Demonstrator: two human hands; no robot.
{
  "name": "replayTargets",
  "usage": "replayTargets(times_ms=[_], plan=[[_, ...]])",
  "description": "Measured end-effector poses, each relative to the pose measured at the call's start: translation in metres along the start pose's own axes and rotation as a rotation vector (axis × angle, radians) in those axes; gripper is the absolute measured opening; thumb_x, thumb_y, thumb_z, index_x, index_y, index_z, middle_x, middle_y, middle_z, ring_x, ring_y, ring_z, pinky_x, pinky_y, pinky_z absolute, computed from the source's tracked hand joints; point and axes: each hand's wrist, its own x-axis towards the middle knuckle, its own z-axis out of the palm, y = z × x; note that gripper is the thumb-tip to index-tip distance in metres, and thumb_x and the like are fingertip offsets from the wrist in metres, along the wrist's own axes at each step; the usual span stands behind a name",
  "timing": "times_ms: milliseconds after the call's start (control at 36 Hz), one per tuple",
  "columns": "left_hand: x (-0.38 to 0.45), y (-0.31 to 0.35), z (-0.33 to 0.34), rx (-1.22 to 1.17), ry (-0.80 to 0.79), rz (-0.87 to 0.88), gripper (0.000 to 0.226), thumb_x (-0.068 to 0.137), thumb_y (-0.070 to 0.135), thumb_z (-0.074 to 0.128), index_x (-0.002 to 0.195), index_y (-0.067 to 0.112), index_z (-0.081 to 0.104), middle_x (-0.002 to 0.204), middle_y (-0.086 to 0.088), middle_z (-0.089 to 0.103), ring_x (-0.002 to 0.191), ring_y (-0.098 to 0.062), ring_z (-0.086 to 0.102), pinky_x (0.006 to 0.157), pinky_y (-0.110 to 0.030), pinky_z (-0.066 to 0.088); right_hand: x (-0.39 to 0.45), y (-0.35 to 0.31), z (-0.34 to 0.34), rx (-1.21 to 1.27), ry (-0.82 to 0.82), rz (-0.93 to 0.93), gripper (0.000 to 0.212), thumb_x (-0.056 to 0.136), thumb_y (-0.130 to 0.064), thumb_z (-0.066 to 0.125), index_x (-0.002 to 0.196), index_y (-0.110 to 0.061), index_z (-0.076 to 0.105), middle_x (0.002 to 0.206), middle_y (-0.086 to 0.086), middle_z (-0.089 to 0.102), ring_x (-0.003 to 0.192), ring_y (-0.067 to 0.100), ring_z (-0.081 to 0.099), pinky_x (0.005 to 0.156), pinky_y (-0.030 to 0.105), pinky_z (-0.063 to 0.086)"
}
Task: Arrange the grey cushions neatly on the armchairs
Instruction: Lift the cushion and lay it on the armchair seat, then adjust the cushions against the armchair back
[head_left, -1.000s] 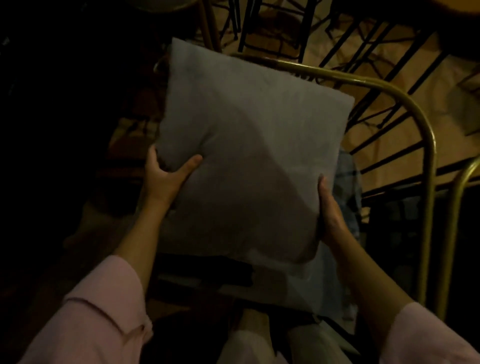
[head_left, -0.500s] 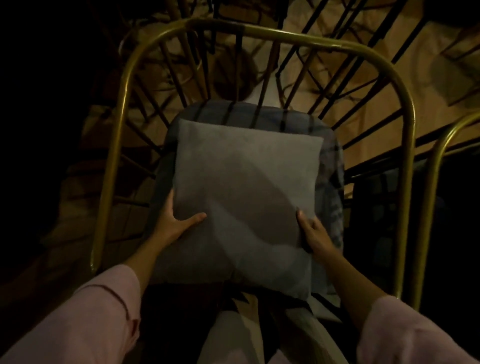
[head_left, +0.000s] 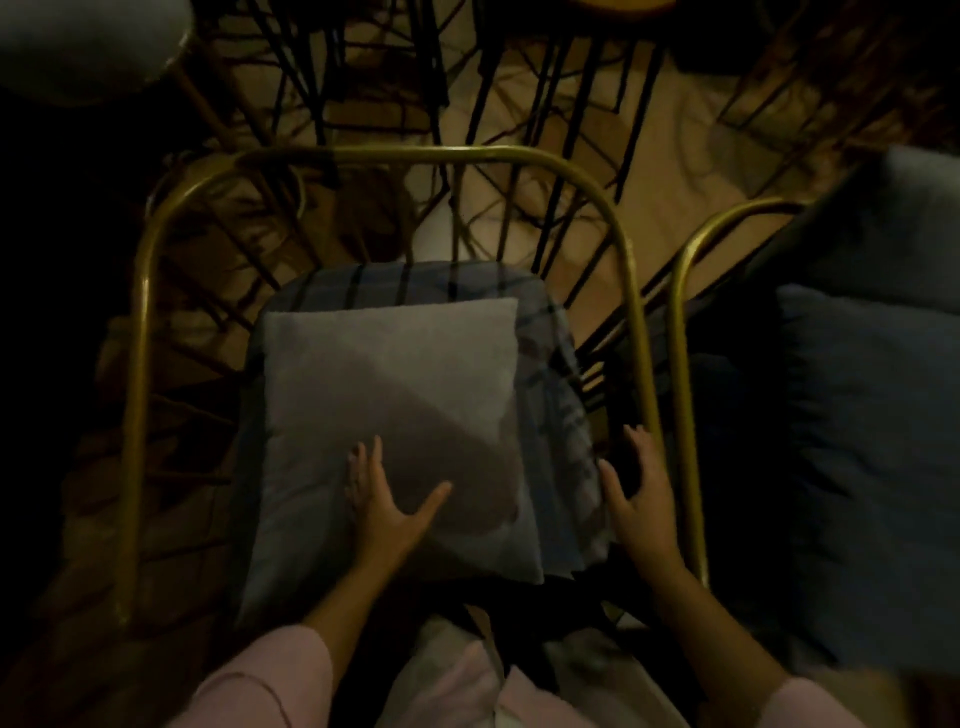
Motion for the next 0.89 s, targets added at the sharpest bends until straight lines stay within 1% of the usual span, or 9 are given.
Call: replayTargets(times_ms=[111,222,278,389,444,528,639,778,889], plan=[[-0.043,0.055,0.057,-0.067,-0.146,0.157,0.121,0.055,0.088,0.057,0.151,0.029,0.012,0.161,-0.006,0.019,0.149,-0.021,0.019,0.121,-0.044,0.021,0.011,0.029,-0.091,-0.080,0.287,-0.078,0.051,0.088,-0.024,0.060,0.133,-0.001,0.055,0.147,0.022,0.046,0.144,0.033,0.032,0.118,0.038,0.024],[-0.080,0.120,0.123,-0.119,-0.322,0.271,0.111,0.064,0.077,0.063,0.152,0.029,0.015,0.160,0.000,0.020,0.147,-0.013,0.019,0.119,-0.031,0.020,0.030,0.085,-0.187,-0.089,0.529,0.095,0.062,0.085,-0.038,0.057,0.131,0.004,0.055,0.143,0.029,0.047,0.141,0.043,0.034,0.116,0.048,0.028],[-0.097,0.154,0.157,-0.109,-0.359,0.349,0.100,0.070,0.065,0.067,0.149,0.024,0.022,0.158,-0.006,0.026,0.145,-0.017,0.024,0.117,-0.025,0.020,0.039,0.117,-0.235,-0.089,0.560,0.236,0.065,0.085,-0.039,0.059,0.134,0.003,0.051,0.145,0.028,0.046,0.140,0.045,0.034,0.115,0.051,0.029],[-0.126,0.220,0.217,-0.115,-0.362,0.404,0.072,0.081,0.044,0.066,0.139,0.010,0.043,0.142,-0.013,0.046,0.132,-0.019,0.043,0.113,-0.036,0.034,0.052,0.179,-0.309,-0.013,0.547,0.417,0.067,0.085,-0.050,0.056,0.136,-0.007,0.047,0.137,0.022,0.051,0.132,0.043,0.044,0.109,0.058,0.037],[-0.135,0.251,0.242,-0.122,-0.392,0.371,0.066,0.084,0.036,0.068,0.139,0.011,0.043,0.141,-0.010,0.046,0.130,-0.021,0.045,0.111,-0.040,0.037,0.056,0.210,-0.337,0.003,0.559,0.467,0.067,0.084,-0.055,0.053,0.135,-0.012,0.047,0.138,0.018,0.052,0.131,0.039,0.046,0.107,0.059,0.039],[-0.144,0.292,0.278,-0.136,-0.509,0.226,0.088,0.075,0.053,0.072,0.145,0.017,0.033,0.148,-0.008,0.038,0.135,-0.024,0.041,0.112,-0.044,0.037,0.068,0.245,-0.371,0.046,0.560,0.518,0.059,0.088,-0.051,0.056,0.133,-0.013,0.049,0.136,0.017,0.054,0.128,0.039,0.050,0.105,0.058,0.041],[-0.139,0.320,0.332,-0.298,-0.531,0.014,0.138,0.034,0.088,0.069,0.145,0.015,0.032,0.146,-0.007,0.046,0.131,-0.023,0.049,0.109,-0.045,0.042,0.082,0.269,-0.406,0.161,0.466,0.607,0.073,0.087,-0.060,0.057,0.142,-0.014,0.044,0.147,0.015,0.047,0.134,0.039,0.045,0.110,0.057,0.036],[-0.145,0.353,0.353,-0.516,-0.418,-0.230,0.110,0.061,0.054,0.083,0.148,0.015,0.028,0.143,-0.005,0.049,0.126,-0.029,0.054,0.105,-0.046,0.046,0.106,0.286,-0.440,0.367,0.365,0.738,0.086,0.082,-0.065,0.060,0.145,-0.009,0.042,0.147,0.016,0.047,0.129,0.040,0.048,0.104,0.051,0.043],[-0.127,0.345,0.362,-0.582,-0.441,-0.310,0.124,0.034,0.074,0.083,0.139,0.019,0.046,0.137,-0.002,0.059,0.114,-0.026,0.063,0.096,-0.048,0.053,0.125,0.332,-0.451,0.499,0.168,0.831,0.127,0.043,-0.093,0.063,0.142,-0.014,0.049,0.140,0.013,0.055,0.122,0.037,0.056,0.102,0.049,0.048]])
